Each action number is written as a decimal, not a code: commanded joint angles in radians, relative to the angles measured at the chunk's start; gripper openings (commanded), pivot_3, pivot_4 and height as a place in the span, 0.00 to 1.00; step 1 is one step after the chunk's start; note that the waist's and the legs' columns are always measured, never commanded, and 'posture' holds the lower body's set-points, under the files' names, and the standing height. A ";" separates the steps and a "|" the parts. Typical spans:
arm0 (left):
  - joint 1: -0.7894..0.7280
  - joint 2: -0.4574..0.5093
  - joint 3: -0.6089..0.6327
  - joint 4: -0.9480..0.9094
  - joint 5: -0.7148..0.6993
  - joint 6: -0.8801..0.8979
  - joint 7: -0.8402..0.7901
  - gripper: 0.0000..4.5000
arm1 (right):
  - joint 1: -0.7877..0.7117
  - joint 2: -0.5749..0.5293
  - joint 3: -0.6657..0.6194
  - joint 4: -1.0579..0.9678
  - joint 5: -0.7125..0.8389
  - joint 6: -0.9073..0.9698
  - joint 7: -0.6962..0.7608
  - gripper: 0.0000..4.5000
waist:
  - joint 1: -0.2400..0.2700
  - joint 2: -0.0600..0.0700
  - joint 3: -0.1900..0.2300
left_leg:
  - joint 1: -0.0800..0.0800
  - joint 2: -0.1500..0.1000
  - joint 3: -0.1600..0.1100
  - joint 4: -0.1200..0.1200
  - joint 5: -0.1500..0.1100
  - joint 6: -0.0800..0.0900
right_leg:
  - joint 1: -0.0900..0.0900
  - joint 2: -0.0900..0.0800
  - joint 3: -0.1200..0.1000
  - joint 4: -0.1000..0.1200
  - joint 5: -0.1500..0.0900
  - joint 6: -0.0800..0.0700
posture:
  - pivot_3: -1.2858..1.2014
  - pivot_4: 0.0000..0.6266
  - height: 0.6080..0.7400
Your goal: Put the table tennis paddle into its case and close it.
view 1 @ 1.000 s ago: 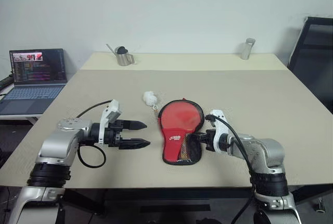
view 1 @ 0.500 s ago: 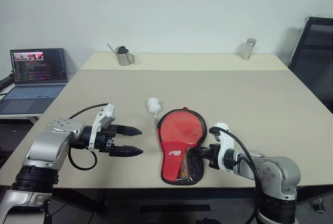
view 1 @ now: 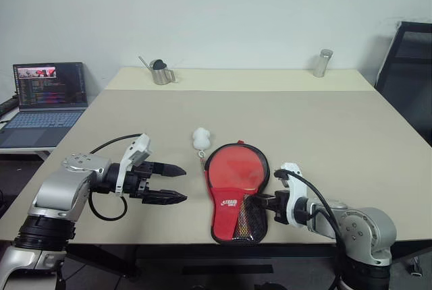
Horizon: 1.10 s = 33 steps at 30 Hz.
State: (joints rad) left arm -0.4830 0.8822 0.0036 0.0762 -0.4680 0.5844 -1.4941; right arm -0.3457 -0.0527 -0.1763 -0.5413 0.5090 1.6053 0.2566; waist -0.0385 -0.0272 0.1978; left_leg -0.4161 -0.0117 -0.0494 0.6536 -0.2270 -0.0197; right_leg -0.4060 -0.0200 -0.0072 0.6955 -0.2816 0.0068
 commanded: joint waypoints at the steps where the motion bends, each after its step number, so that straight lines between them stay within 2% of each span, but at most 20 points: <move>1: -0.013 0.020 0.004 -0.021 -0.011 -0.005 -0.011 1.00 | 0.003 -0.004 -0.003 -0.023 0.027 0.009 0.002 0.01 | 0.000 0.000 0.000 | 0.000 0.000 0.000 0.000 0.000 0.000 | 0.000 0.000 0.000 0.000 0.000 0.000 | 0.52 0.24 1.00; 6: -0.012 0.018 0.007 -0.020 -0.010 -0.008 -0.004 1.00 | 0.000 0.022 -0.024 -0.019 0.011 0.009 -0.029 0.01 | 0.000 0.000 0.000 | 0.001 0.000 0.000 -0.003 0.000 0.000 | 0.000 0.000 0.000 -0.001 0.000 0.000 | 0.52 0.24 1.00; 9: -0.011 0.015 0.008 -0.021 -0.009 -0.010 0.003 1.00 | -0.003 0.020 -0.041 -0.024 0.000 0.009 -0.048 0.16 | 0.000 0.000 0.000 | 0.001 0.000 0.000 -0.005 0.000 0.000 | 0.000 0.000 0.000 -0.001 0.000 0.000 | 0.52 0.24 1.00; 16: -0.009 0.000 0.019 -0.015 -0.010 -0.020 0.038 1.00 | 0.003 0.012 -0.063 -0.096 0.083 0.009 -0.069 0.68 | 0.000 0.000 0.000 | 0.001 0.000 0.000 -0.006 0.000 0.000 | 0.000 0.000 0.000 -0.002 0.000 0.000 | 0.52 0.24 1.00; 20: -0.011 -0.011 0.028 -0.006 -0.015 -0.019 0.066 1.00 | -0.045 -0.039 -0.062 -0.110 0.161 0.009 -0.057 0.98 | 0.000 0.000 0.000 | 0.001 0.000 0.000 -0.006 0.000 0.000 | 0.000 0.000 0.000 -0.003 0.000 0.000 | 0.52 0.24 1.00; 25: -0.036 -0.038 0.071 0.047 -0.020 -0.019 0.143 1.00 | -0.159 -0.121 -0.027 -0.145 0.225 -0.038 0.027 0.99 | 0.000 0.000 0.000 | 0.001 0.000 0.000 -0.007 0.000 0.000 | 0.000 0.000 0.000 -0.003 0.000 0.000 | 0.52 0.24 1.00; 28: -0.098 -0.087 0.119 0.135 -0.004 -0.045 0.260 1.00 | -0.208 -0.212 0.062 -0.097 0.182 -0.180 0.084 0.99 | 0.004 0.000 0.000 | 0.001 0.000 -0.001 -0.006 0.000 0.000 | 0.000 0.000 -0.002 -0.004 0.000 0.000 | 0.52 0.24 1.00; 33: -0.155 -0.110 0.126 0.227 0.049 -0.133 0.342 1.00 | -0.223 -0.275 0.200 0.018 0.113 -0.363 0.149 0.99 | 0.005 -0.002 -0.001 | 0.001 0.000 0.000 -0.007 0.000 0.000 | 0.000 0.000 -0.001 -0.006 0.000 0.000 | 0.52 0.24 1.00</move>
State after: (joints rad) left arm -0.6162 0.7750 0.1102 0.2862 -0.4489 0.5106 -1.1839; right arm -0.5604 -0.3116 -0.0205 -0.5379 0.6445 1.3225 0.3723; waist -0.0331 -0.0288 0.1969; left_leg -0.4154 -0.0117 -0.0491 0.6464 -0.2269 -0.0197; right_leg -0.4058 -0.0199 -0.0083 0.6893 -0.2815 0.0065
